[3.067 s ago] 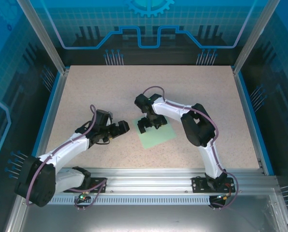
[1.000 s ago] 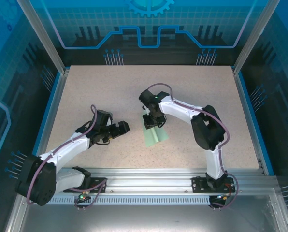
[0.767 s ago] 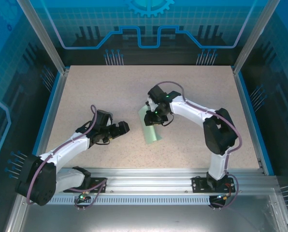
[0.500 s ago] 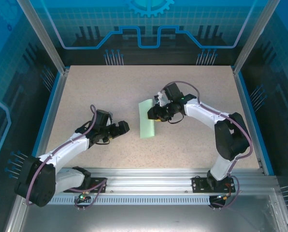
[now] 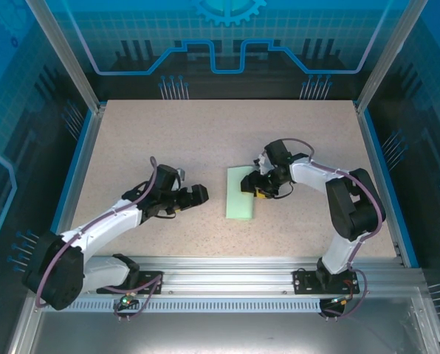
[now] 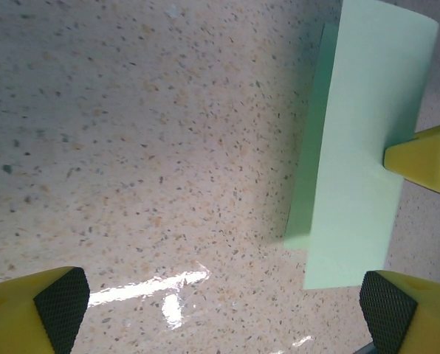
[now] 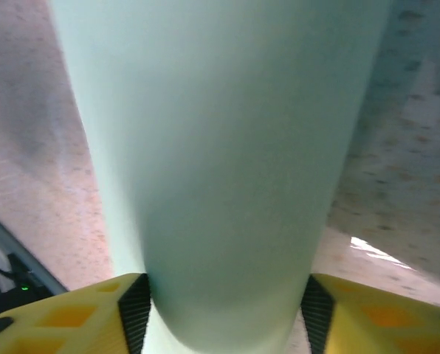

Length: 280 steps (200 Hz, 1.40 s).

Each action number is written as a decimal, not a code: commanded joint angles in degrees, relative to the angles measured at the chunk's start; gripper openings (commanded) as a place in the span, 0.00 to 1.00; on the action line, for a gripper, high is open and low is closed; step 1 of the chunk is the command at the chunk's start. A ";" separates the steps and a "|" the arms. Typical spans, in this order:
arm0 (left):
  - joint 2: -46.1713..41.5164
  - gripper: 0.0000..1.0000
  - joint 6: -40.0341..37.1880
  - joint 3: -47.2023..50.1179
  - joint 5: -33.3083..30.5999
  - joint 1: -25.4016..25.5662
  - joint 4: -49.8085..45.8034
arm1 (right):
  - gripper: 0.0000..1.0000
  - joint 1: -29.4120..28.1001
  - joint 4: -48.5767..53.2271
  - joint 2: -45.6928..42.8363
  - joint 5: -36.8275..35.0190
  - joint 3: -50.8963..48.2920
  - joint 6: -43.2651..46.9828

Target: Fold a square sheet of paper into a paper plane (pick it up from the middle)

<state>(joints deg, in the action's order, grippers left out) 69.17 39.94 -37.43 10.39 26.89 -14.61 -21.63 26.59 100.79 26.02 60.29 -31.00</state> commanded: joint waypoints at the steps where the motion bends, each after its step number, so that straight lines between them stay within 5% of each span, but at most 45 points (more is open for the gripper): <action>1: 2.34 0.98 -1.44 -3.00 0.68 1.76 0.20 | 0.65 1.06 3.83 -0.08 -5.12 0.04 2.83; 97: 8.94 0.98 -1.27 -6.75 0.24 5.09 1.49 | 0.67 1.28 7.17 -1.20 -17.78 -0.49 0.26; 280: 14.04 0.99 -0.83 -9.88 0.42 6.96 2.58 | 0.70 -1.48 6.40 2.73 -14.51 3.85 -2.65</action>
<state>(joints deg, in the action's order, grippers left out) 82.67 39.97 -45.19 10.37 33.28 -12.53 -21.78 31.73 102.17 11.55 62.08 -31.90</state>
